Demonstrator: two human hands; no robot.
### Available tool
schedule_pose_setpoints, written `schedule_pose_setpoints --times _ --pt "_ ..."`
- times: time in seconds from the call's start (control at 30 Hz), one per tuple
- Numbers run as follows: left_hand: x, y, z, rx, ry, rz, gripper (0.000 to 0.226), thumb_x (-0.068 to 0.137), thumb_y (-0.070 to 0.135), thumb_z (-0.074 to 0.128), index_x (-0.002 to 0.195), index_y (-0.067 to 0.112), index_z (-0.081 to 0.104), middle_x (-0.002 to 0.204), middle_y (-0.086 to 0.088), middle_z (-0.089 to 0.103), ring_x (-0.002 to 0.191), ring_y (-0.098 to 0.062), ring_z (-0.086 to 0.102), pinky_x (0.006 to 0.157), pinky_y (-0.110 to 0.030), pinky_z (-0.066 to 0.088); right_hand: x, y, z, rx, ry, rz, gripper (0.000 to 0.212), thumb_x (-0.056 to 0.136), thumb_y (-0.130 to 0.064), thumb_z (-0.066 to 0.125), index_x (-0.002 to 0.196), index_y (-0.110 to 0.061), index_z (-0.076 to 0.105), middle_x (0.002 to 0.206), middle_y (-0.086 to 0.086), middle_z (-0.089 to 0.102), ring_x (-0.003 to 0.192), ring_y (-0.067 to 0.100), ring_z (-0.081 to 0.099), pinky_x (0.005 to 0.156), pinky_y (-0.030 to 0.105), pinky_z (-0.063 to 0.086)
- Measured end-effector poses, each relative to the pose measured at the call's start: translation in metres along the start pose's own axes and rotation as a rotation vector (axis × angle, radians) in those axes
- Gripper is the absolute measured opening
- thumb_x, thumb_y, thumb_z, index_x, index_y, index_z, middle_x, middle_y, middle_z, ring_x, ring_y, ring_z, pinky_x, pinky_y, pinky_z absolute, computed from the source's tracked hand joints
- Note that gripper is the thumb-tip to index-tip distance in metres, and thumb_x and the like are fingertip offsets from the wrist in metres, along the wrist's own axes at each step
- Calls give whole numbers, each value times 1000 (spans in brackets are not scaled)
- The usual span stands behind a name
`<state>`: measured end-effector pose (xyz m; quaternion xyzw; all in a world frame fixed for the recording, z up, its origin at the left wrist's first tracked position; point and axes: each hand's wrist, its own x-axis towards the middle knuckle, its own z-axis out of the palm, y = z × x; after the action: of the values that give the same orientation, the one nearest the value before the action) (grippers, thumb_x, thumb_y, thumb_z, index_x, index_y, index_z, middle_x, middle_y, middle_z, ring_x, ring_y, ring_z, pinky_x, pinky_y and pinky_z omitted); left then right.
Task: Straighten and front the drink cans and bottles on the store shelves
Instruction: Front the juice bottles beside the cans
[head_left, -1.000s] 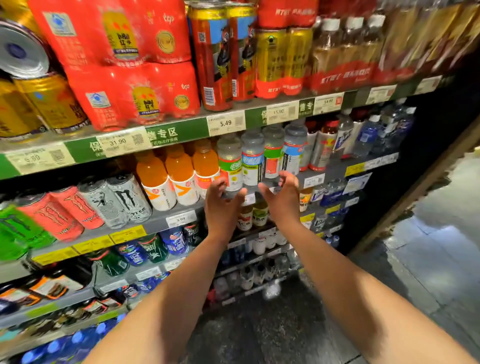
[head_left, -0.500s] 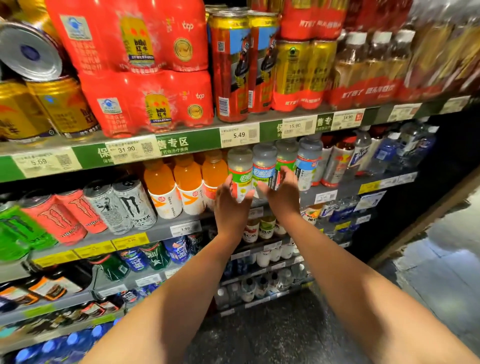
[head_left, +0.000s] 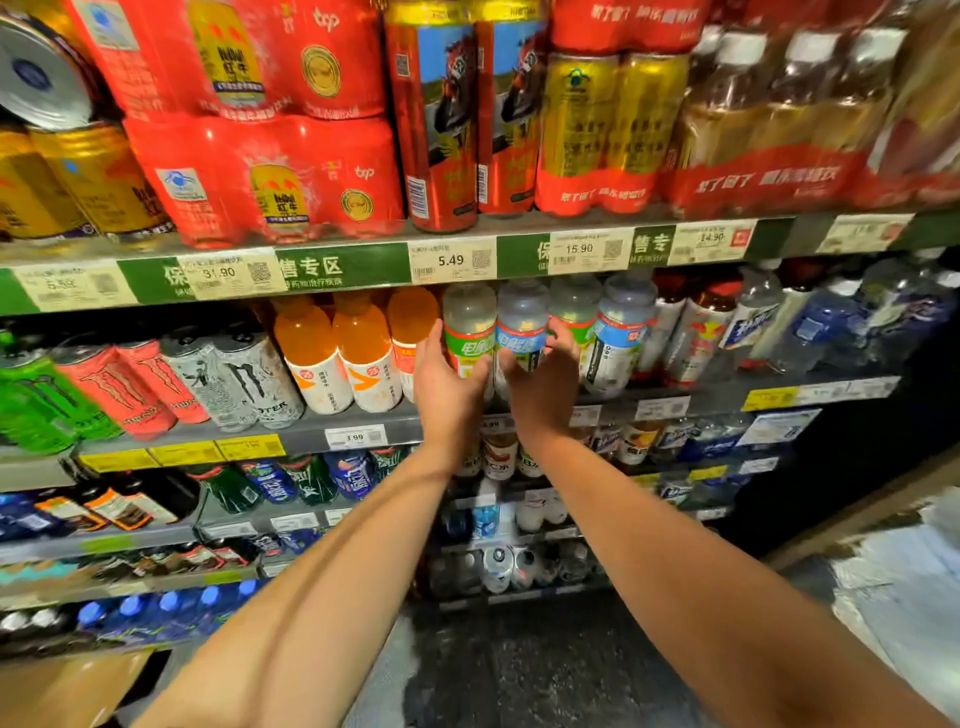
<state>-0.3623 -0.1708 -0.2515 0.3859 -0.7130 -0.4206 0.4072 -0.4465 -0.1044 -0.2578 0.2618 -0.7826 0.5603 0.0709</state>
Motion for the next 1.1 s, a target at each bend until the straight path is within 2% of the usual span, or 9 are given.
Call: schedule_pose_setpoints --times 0.1,0.2,0.33,0.43,0.5,0.7,0.87,0.93,1.1 --pt "0 6 3 66 32 4 76 75 32 82 139 12 48 123 -9 55 115 -24 56 96 -33 46 0 -1 0 -8 21 -21 74 73 -39 67 132 2 47 117 19 55 109 38 52 91 44 44" --pt "1 9 4 103 50 12 73 74 32 84 137 12 51 117 -8 52 111 -24 55 91 -29 44 0 1 1 -10 16 -32 76 70 -34 74 133 -2 45 113 16 53 104 35 51 86 45 44" --pt "3 6 3 88 69 18 72 69 42 84 130 15 55 110 -2 49 102 -26 59 89 -41 52 -2 -1 5 64 54 64 78 65 -44 71 129 -6 49 112 12 54 106 31 51 86 43 44" --pt "3 9 2 57 84 9 78 63 57 82 125 17 57 110 1 50 102 -22 58 87 -42 52 -3 -6 11 99 56 137 75 67 -27 81 131 -7 46 116 13 49 111 30 45 91 46 43" --pt "3 11 1 60 90 -12 77 62 58 84 123 20 57 111 3 53 104 -19 58 88 -42 52 -3 -10 13 114 77 166 69 71 -20 80 131 -6 48 118 15 49 112 30 44 91 43 42" --pt "7 5 -2 42 66 -54 73 59 65 84 118 31 56 107 12 65 98 -10 63 83 -42 55 0 -13 17 209 157 235 62 62 -41 65 120 -25 52 107 4 64 102 25 61 82 47 53" --pt "8 7 -8 17 59 -32 67 64 55 84 118 27 57 110 8 60 100 -12 61 88 -40 53 4 -14 22 83 271 109 62 63 -38 64 115 -7 62 96 12 64 93 29 57 78 39 49" --pt "7 7 -10 31 47 -16 73 64 60 84 122 25 56 112 6 57 103 -14 58 89 -36 51 3 -14 25 33 275 84 64 64 -41 62 116 -5 63 96 14 64 92 30 55 78 33 44" --pt "8 7 -12 86 20 24 75 72 54 81 132 20 53 112 -1 54 104 -17 54 87 -32 46 -1 -21 26 155 282 163 64 55 -33 65 113 -7 60 96 15 60 87 28 53 74 34 47"
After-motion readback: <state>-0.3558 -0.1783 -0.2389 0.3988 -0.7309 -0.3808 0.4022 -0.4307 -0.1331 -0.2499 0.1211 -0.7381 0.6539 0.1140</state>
